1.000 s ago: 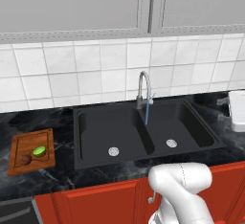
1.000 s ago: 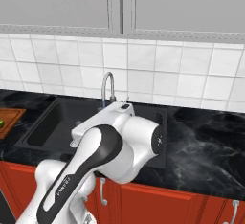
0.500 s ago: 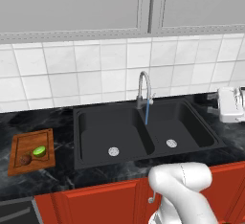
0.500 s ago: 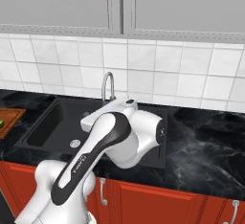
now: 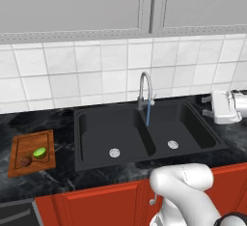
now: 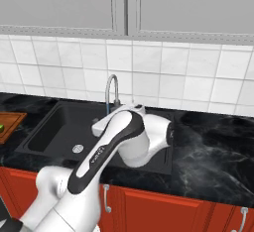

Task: Pick the kiwi, pear from the sink and place them on the cutting board to airdry. Then turn off the sink faucet.

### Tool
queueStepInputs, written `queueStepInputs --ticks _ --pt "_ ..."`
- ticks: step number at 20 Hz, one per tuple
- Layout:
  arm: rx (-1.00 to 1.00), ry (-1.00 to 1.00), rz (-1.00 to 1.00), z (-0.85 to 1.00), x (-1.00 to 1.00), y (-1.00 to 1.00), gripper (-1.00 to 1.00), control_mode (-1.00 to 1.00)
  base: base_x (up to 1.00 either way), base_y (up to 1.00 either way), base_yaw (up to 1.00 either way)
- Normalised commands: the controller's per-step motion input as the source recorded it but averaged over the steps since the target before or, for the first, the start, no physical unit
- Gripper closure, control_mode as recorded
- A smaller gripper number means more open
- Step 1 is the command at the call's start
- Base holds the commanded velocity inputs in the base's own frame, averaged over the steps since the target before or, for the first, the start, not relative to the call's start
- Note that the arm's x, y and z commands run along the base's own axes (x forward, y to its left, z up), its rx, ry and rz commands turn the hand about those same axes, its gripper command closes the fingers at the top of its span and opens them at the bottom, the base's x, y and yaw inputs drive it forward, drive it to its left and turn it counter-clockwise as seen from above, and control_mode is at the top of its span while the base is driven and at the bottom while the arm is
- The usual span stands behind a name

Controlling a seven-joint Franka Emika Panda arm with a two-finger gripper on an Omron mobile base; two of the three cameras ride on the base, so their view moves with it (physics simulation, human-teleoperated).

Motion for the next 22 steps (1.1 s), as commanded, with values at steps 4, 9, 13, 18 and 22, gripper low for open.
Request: queueStepInputs --ticks 4,9,13,18,22 --pt "0.00 0.00 0.00 -0.37 0.25 0.00 -1.00 -1.00 0.00 0.00 0.00" --pt "0.02 0.01 0.00 -0.12 0.41 0.00 -1.00 -1.00 0.00 0.00 0.00" --pt "0.04 0.04 0.00 -0.11 0.46 -0.02 -1.00 -1.00 0.00 0.00 0.00" --pt "0.03 0.05 0.00 -0.11 0.38 -0.03 -1.00 -1.00 0.00 0.00 0.00" --pt "0.00 0.04 0.00 -0.05 0.34 0.00 -1.00 -1.00 0.00 0.00 0.00"
